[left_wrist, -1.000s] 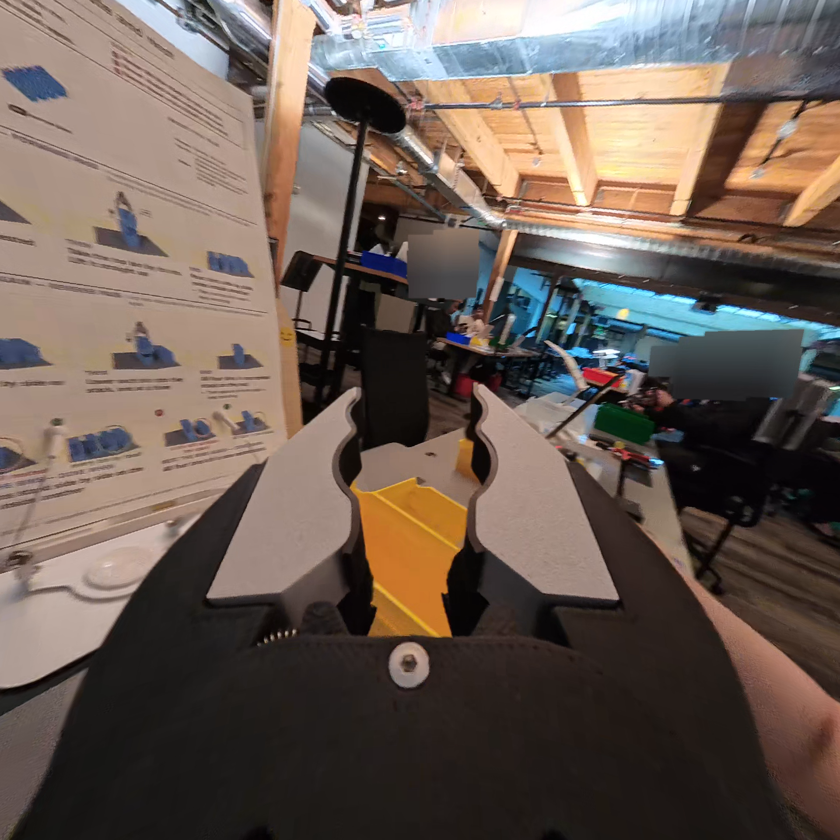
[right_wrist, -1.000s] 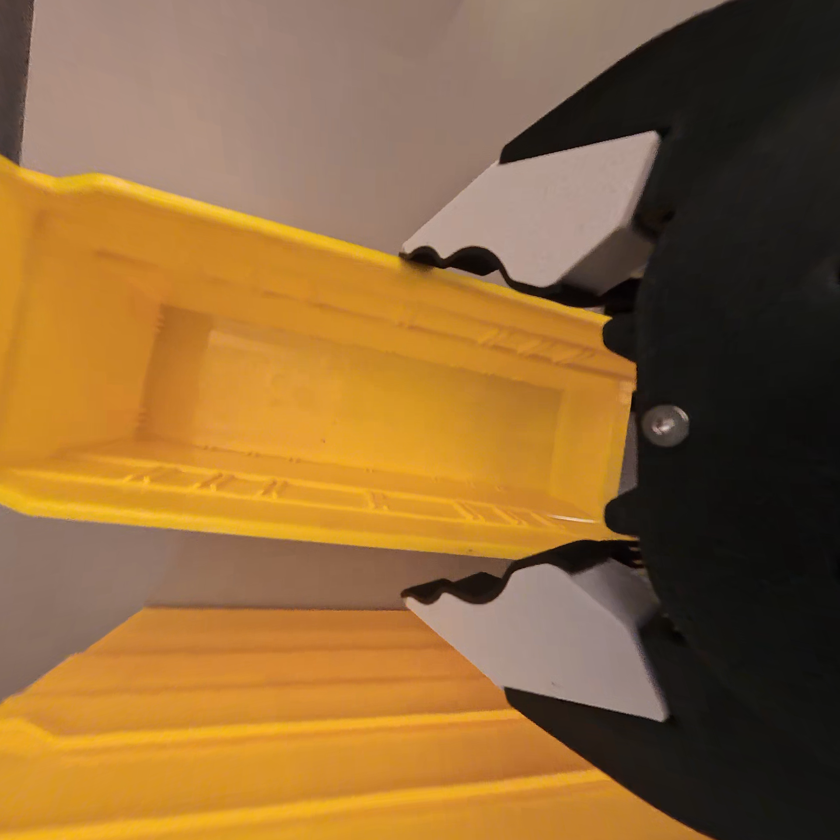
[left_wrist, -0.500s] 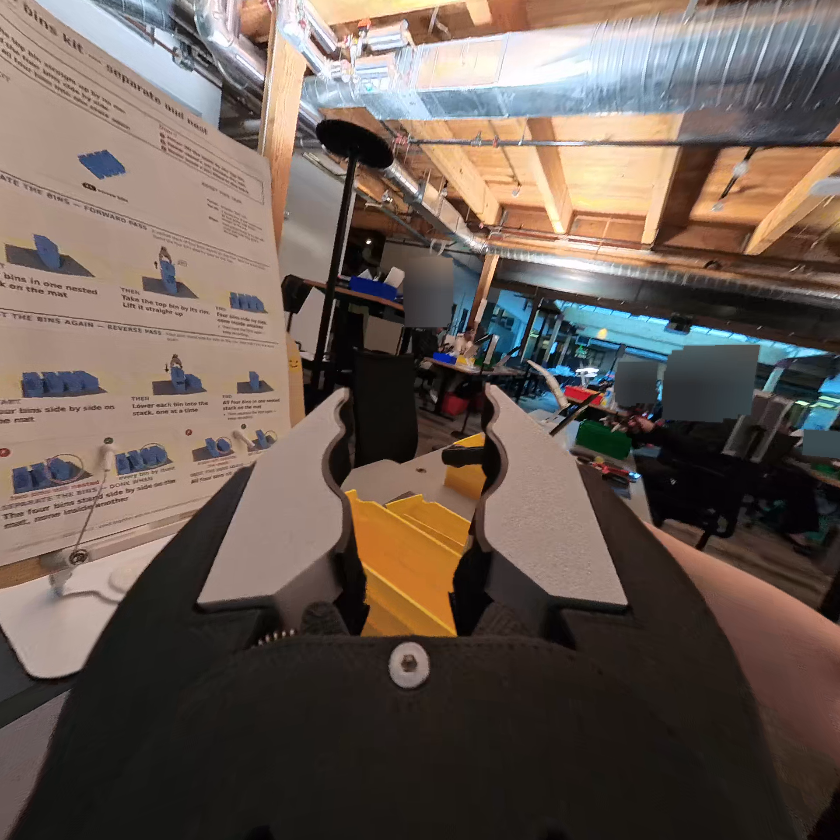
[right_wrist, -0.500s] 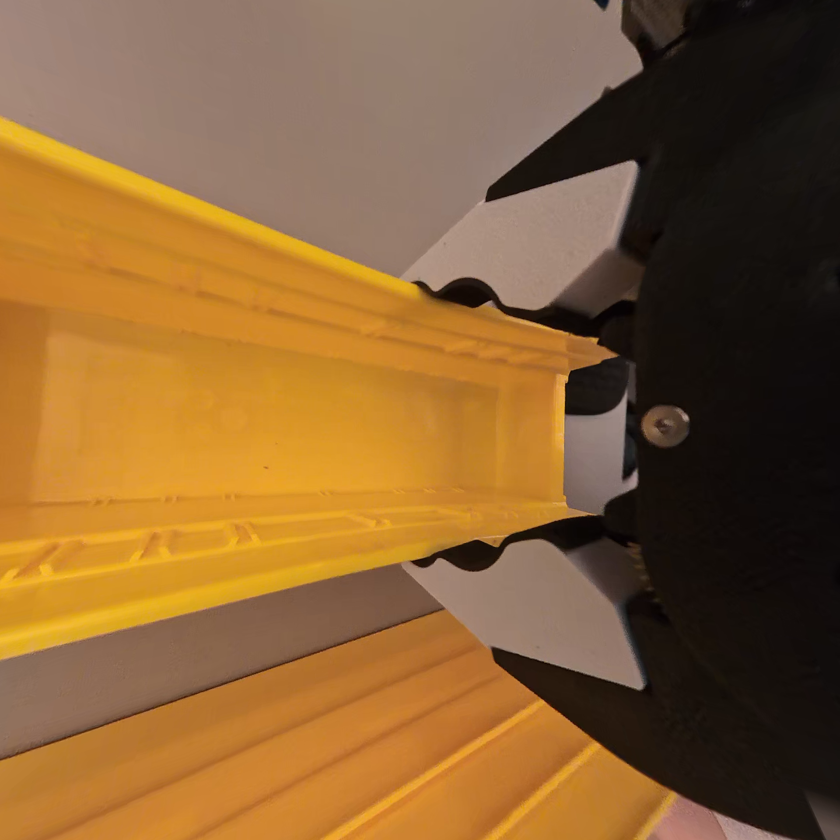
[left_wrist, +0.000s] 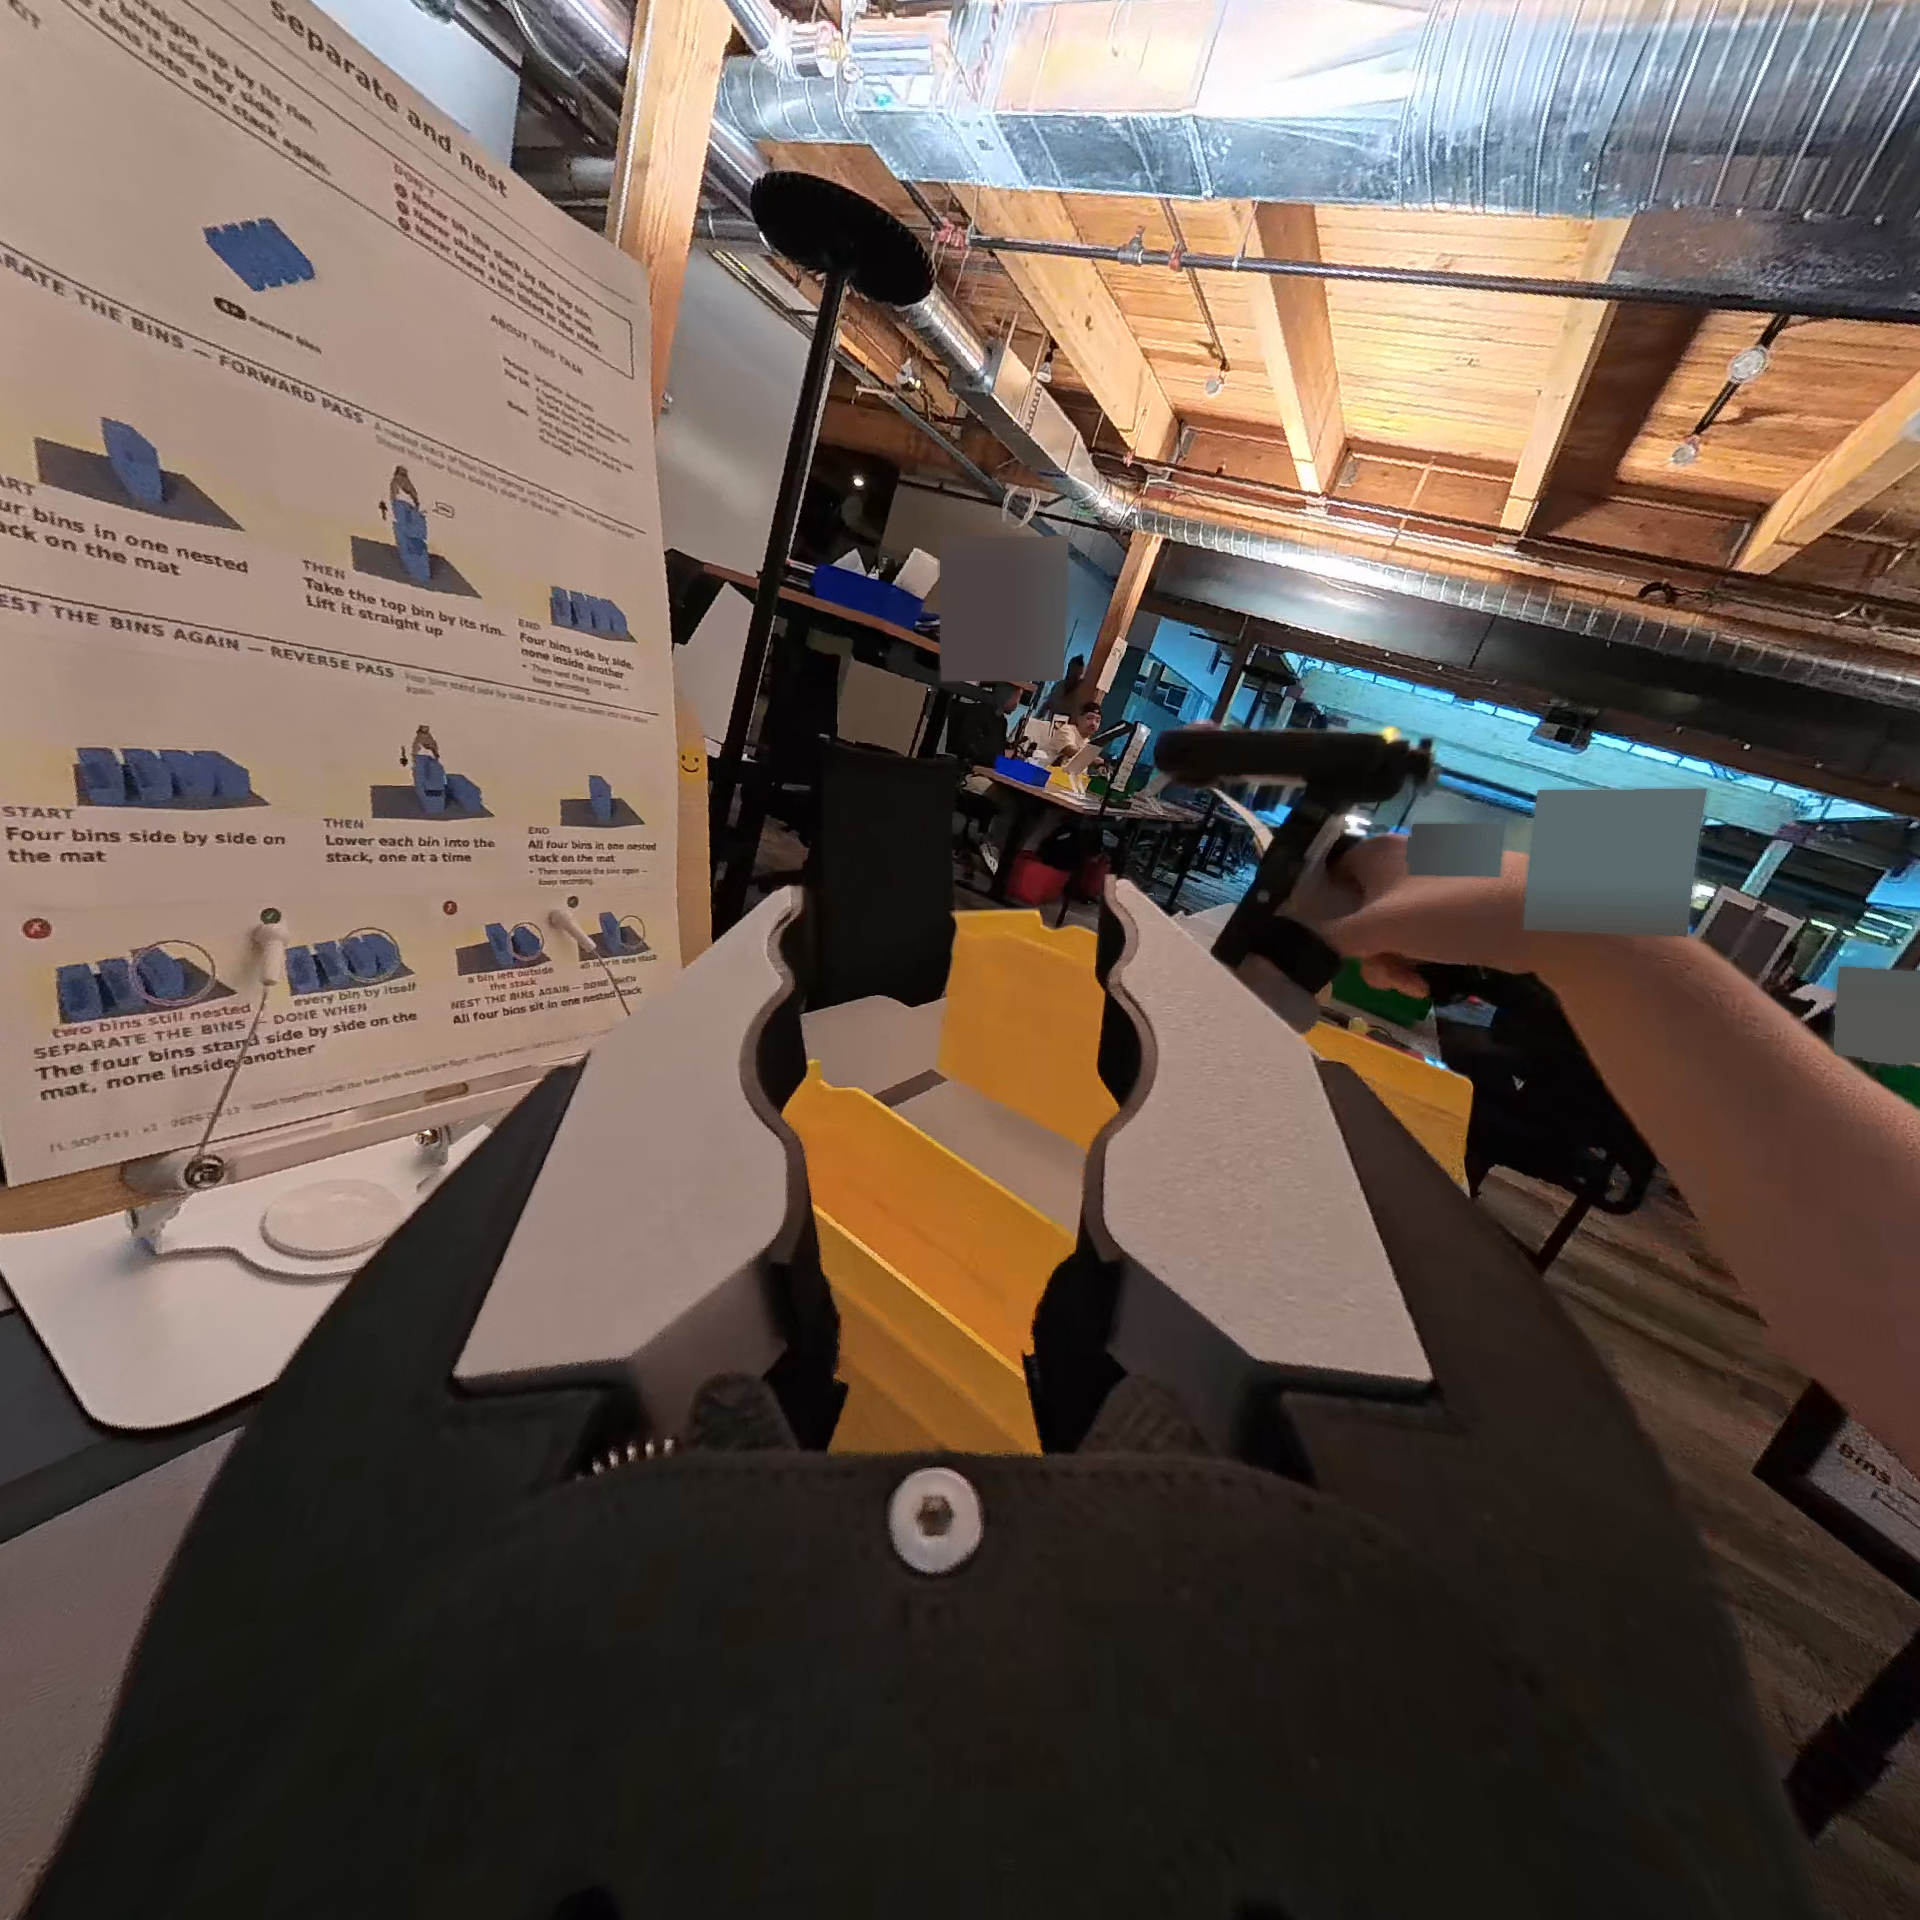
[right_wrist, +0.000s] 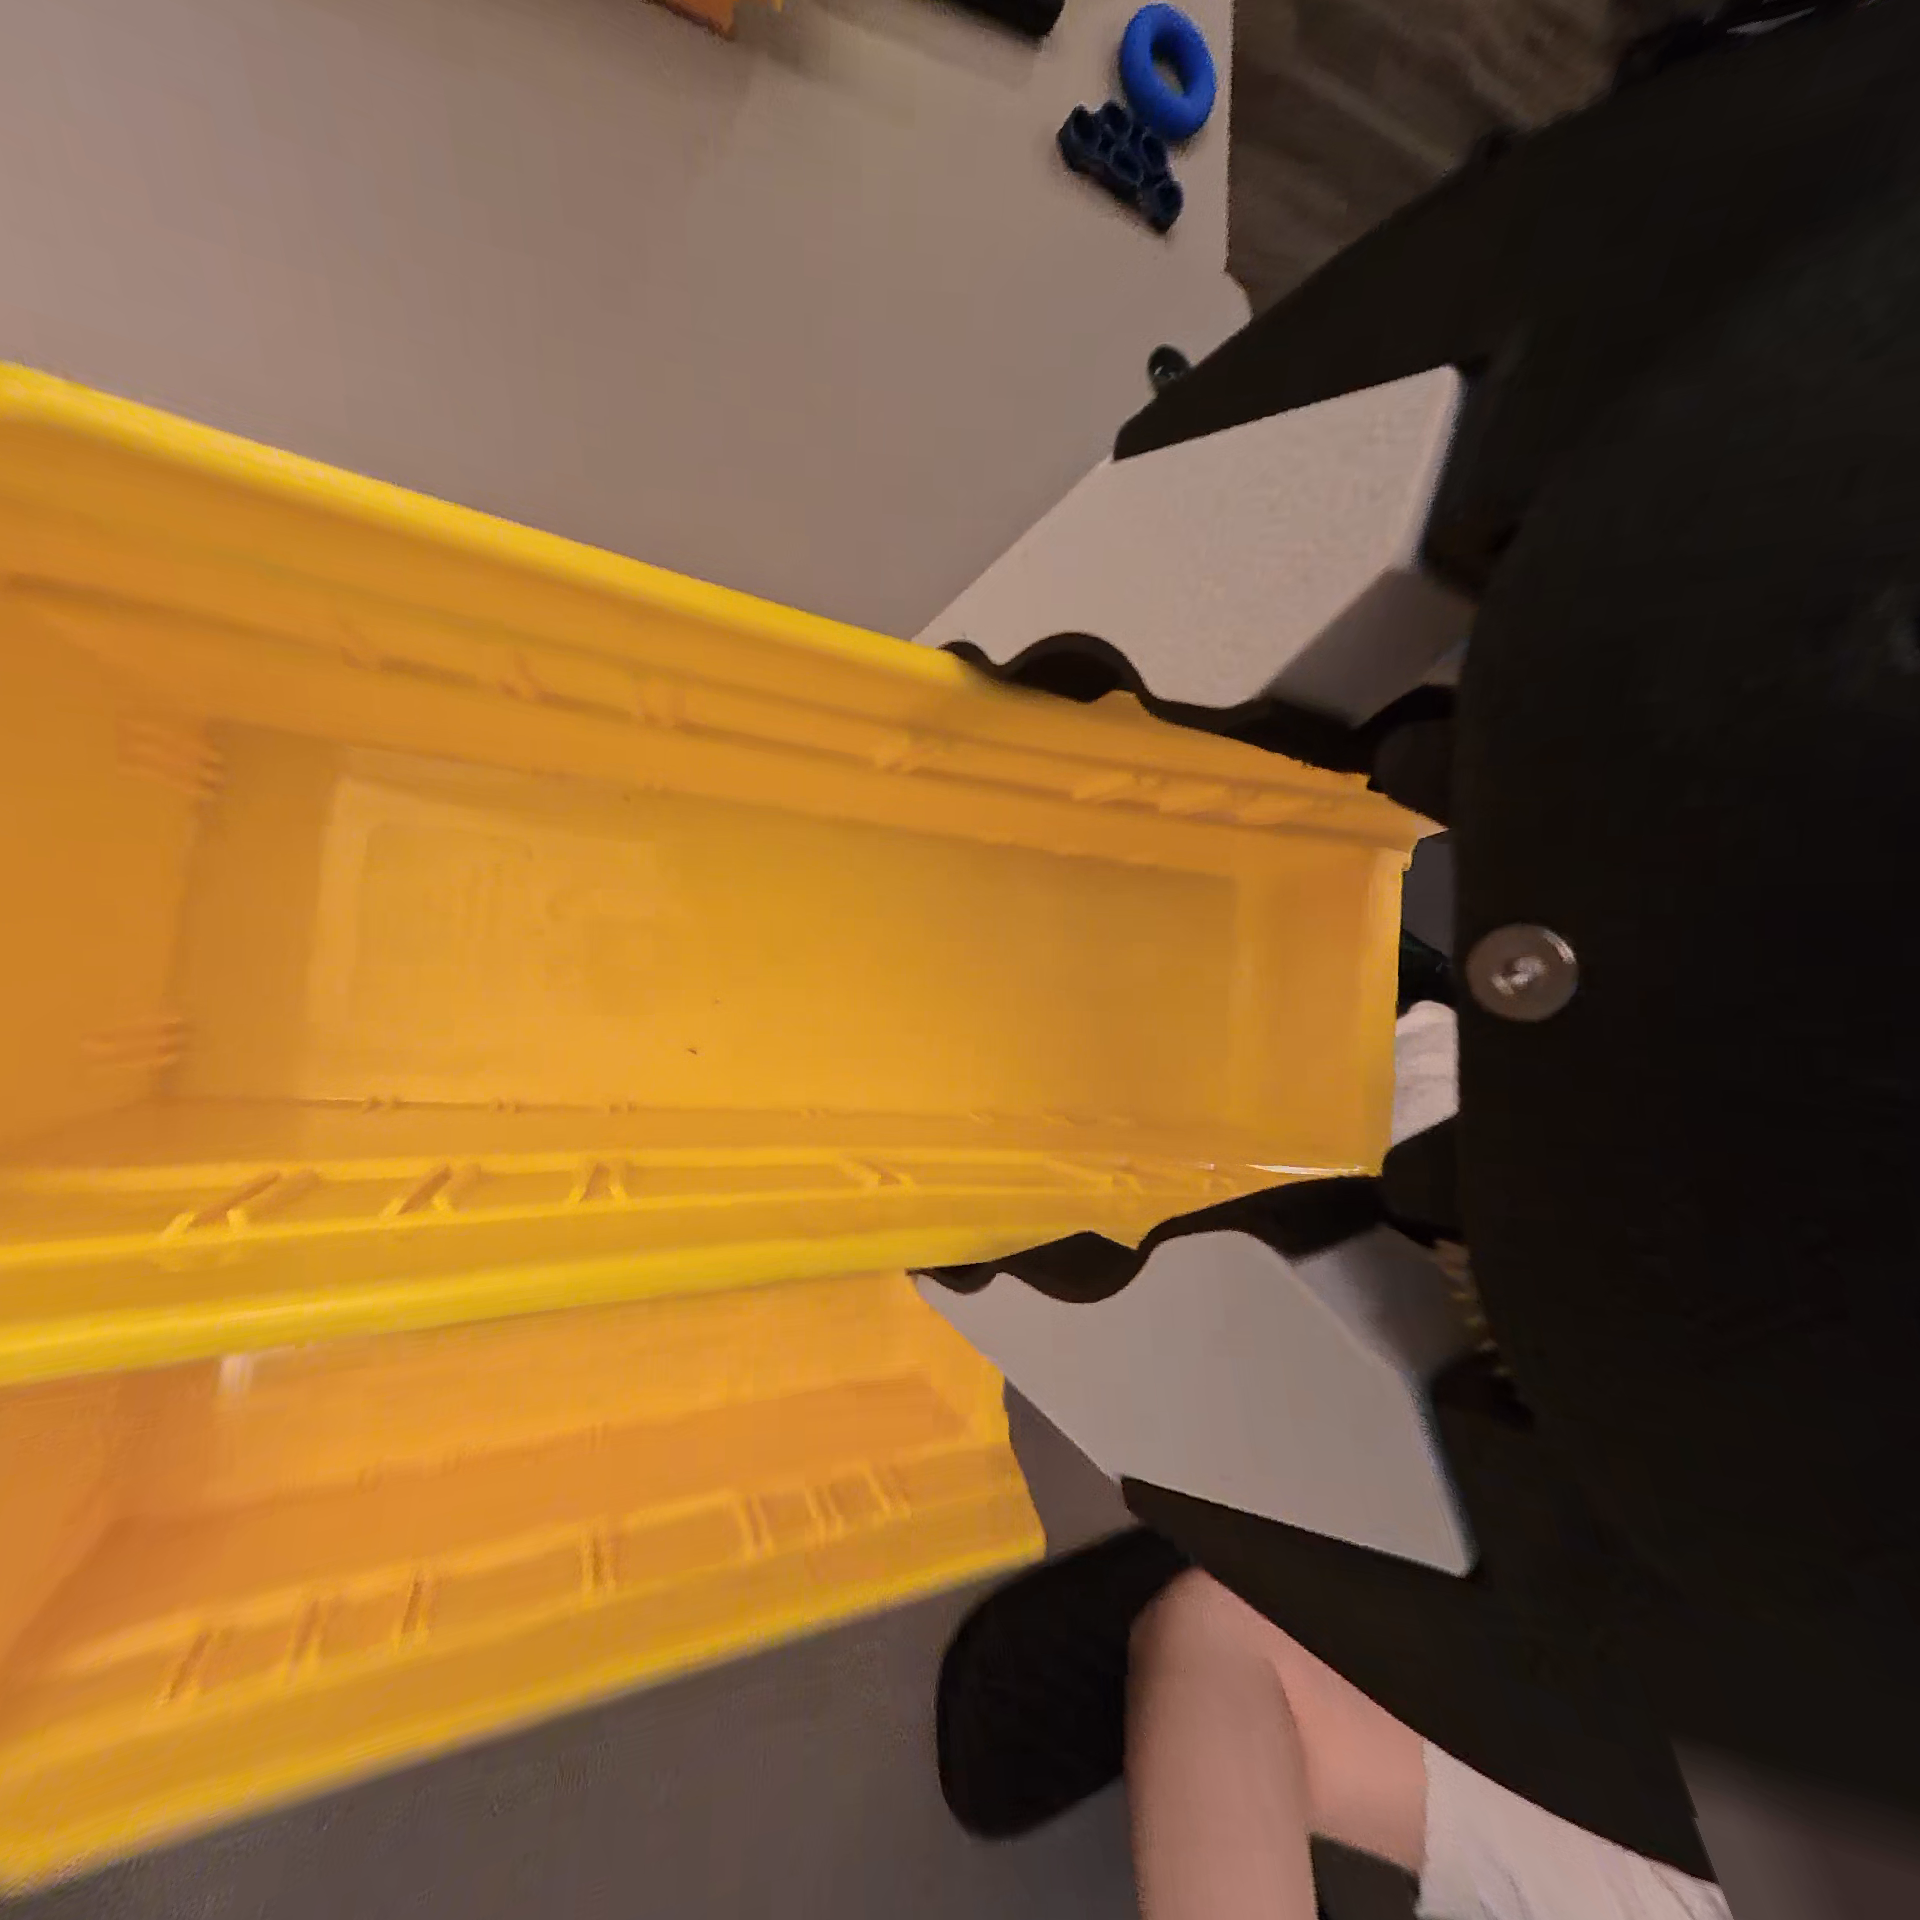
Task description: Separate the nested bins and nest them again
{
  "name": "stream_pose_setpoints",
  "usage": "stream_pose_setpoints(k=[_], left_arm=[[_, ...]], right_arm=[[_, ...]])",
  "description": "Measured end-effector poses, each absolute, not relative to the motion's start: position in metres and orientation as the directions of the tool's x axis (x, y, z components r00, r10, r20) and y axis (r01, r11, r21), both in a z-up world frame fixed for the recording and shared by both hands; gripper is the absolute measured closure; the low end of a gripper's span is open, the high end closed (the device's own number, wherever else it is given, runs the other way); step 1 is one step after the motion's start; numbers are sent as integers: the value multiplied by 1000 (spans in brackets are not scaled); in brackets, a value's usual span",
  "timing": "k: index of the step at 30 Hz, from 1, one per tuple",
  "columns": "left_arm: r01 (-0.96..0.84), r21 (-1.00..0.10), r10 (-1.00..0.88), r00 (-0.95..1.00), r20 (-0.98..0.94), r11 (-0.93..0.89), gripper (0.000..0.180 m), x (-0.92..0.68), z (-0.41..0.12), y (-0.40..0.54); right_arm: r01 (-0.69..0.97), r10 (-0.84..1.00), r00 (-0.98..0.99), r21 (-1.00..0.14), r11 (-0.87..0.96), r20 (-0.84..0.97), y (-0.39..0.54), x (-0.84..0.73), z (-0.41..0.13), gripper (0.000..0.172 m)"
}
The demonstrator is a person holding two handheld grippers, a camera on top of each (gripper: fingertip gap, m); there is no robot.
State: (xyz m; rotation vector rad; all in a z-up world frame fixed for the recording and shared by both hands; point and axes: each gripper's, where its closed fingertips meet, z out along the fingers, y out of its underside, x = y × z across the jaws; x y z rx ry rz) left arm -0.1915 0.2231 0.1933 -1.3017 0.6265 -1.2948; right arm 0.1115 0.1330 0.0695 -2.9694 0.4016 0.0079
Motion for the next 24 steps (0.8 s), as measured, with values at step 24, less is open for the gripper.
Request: stream_pose_setpoints(k=[24], left_arm=[[346,-899,-913,207,352,-268,129,-196,193,223]], right_arm=[[-196,-196,981,-62,-979,-3,207,-9,25,60]])
